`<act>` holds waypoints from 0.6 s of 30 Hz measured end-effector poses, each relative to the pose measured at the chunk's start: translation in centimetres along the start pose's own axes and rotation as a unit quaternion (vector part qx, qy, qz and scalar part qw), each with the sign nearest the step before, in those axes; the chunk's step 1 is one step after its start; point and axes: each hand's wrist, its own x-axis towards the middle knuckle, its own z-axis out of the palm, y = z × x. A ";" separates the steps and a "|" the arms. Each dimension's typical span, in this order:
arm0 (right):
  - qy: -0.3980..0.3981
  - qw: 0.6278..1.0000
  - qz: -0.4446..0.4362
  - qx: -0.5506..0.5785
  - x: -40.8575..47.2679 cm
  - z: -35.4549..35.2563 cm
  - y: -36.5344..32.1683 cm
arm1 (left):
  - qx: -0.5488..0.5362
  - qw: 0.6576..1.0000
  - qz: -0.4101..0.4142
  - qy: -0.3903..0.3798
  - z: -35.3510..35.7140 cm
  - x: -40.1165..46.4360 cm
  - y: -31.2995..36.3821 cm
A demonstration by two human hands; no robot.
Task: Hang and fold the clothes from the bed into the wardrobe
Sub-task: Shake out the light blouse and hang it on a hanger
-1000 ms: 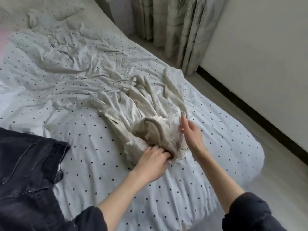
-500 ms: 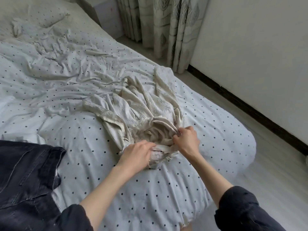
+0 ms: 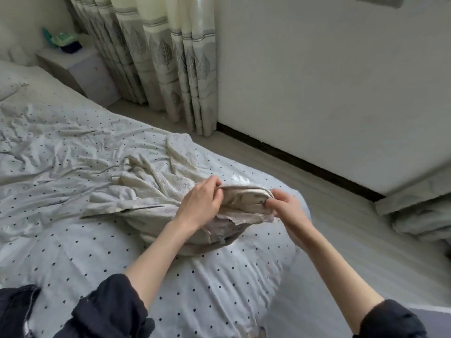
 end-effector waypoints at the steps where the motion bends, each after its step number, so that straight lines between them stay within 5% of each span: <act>1: 0.016 1.000 -0.005 0.005 -0.5 -2.0 -0.6 | 0.003 1.000 0.020 -0.001 -0.3 0.8 1.8; 8: 0.121 0.991 -0.020 0.046 -8.6 -17.0 -3.4 | -0.034 0.974 0.224 -0.005 0.1 3.9 16.4; 18: 0.280 0.954 -0.028 -0.106 -27.8 -36.5 -3.7 | 0.145 0.838 0.525 0.030 4.9 1.6 39.5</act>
